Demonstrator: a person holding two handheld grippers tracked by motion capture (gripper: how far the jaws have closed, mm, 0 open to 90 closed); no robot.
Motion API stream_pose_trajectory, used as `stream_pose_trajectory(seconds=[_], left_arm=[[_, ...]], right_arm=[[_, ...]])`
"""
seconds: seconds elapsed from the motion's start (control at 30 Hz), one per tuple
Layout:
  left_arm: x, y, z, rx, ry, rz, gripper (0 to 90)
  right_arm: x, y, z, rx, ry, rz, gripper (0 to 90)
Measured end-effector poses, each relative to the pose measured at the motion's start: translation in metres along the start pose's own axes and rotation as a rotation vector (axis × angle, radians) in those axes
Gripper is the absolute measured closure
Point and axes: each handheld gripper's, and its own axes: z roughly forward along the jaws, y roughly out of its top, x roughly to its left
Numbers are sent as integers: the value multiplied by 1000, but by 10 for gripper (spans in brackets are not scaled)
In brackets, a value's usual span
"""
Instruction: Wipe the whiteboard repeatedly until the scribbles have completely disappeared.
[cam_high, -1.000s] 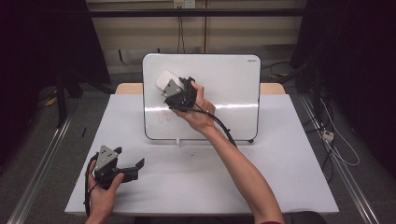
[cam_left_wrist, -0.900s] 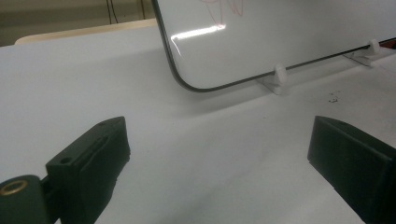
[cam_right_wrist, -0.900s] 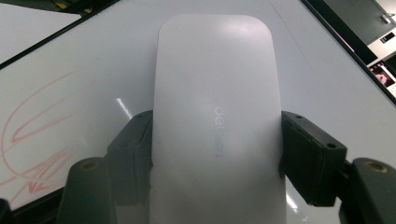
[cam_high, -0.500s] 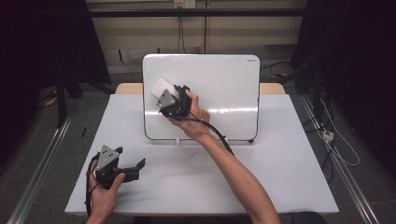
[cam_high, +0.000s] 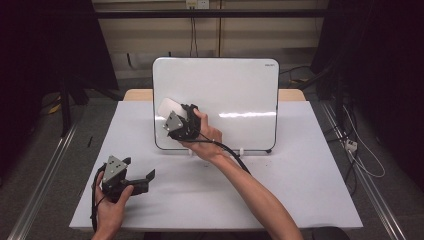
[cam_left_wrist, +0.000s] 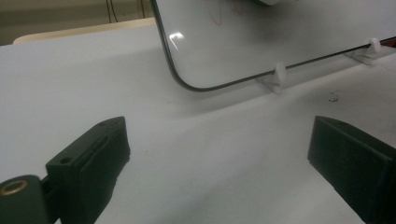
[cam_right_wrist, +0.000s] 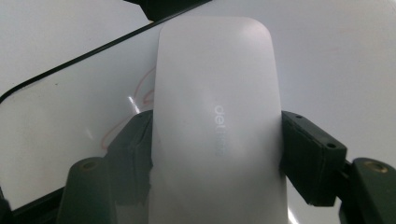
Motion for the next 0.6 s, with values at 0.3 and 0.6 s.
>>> stream_pose_trajectory(seconds=[0.3,0.6], left_arm=[[-2,1,1,-1,-9,6,53],[-3,2,1,-4,-15,13,53]], right_arm=[[-32,8,5,10,-45,51,316],[-59,19,11,23,-95,70,317]])
